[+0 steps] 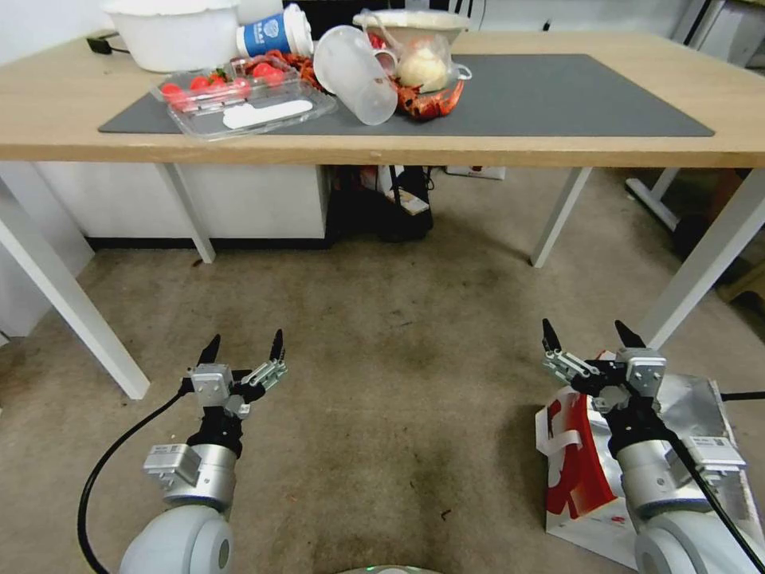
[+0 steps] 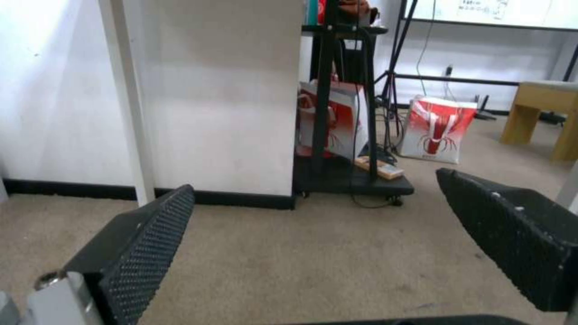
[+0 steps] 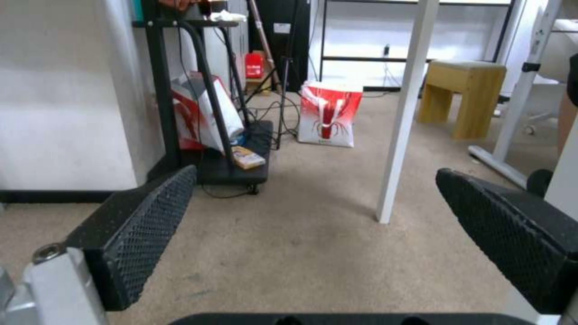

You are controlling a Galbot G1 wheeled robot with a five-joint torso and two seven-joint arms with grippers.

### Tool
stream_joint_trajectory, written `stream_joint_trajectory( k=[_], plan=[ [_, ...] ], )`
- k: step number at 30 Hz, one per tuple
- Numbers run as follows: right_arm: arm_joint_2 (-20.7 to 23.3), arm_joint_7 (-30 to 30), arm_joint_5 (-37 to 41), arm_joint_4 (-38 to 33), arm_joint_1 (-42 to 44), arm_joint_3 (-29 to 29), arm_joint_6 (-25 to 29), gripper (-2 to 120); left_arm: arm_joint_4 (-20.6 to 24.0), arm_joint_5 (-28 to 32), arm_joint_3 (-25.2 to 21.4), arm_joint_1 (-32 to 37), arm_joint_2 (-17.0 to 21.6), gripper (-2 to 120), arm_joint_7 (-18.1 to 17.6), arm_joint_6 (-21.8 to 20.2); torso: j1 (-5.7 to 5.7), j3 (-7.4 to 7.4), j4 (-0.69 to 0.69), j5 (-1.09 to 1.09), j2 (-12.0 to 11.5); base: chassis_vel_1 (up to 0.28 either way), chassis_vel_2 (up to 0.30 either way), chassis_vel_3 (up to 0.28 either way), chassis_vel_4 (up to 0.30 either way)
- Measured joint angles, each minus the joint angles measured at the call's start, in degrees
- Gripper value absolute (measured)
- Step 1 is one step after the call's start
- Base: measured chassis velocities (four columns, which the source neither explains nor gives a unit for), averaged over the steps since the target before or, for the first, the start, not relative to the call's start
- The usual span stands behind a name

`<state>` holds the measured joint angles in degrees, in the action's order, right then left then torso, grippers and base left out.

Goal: Pick up the food delivery bag from the floor and place it on the table.

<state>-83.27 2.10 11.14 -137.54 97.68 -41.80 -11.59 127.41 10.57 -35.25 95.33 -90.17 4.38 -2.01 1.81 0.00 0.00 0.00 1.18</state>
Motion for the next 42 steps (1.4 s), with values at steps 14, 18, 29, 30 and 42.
stream_joint_trajectory(
  k=[14,18,29,30,42],
  plan=[
    [1.4,-0.6,0.1,-0.3,0.4,-1.1,-1.5,100,0.1,0.5,-0.2,0.2,0.3,100,0.1,1.2,0.03,0.00,0.00,0.00,0.3,0.000,0.000,0.000,0.000],
    [3.2,-2.6,0.7,-0.3,0.6,-2.8,-4.4,100,0.2,0.6,-0.3,0.5,0.5,100,0.1,1.3,0.05,0.00,0.00,0.01,0.4,0.000,0.000,0.000,0.000],
    [11.3,-6.9,2.9,6.5,-1.9,-11.7,-16.1,100,1.5,0.6,-1.6,2.0,-0.6,100,0.0,1.9,0.06,-0.01,0.00,0.00,0.5,0.000,0.000,0.000,0.000],
    [12.0,-7.2,2.9,8.6,-2.5,-12.6,-16.8,100,1.6,0.6,-1.7,2.0,-0.6,100,0.0,1.9,0.07,0.00,0.00,0.02,0.5,0.000,0.000,0.000,0.000],
    [15.4,-8.4,5.8,24.0,-5.8,-17.6,-18.6,100,1.3,0.6,-1.8,1.9,-0.7,100,-0.1,1.9,0.08,0.00,0.00,0.01,0.6,0.000,0.000,0.000,0.000]
  ],
)
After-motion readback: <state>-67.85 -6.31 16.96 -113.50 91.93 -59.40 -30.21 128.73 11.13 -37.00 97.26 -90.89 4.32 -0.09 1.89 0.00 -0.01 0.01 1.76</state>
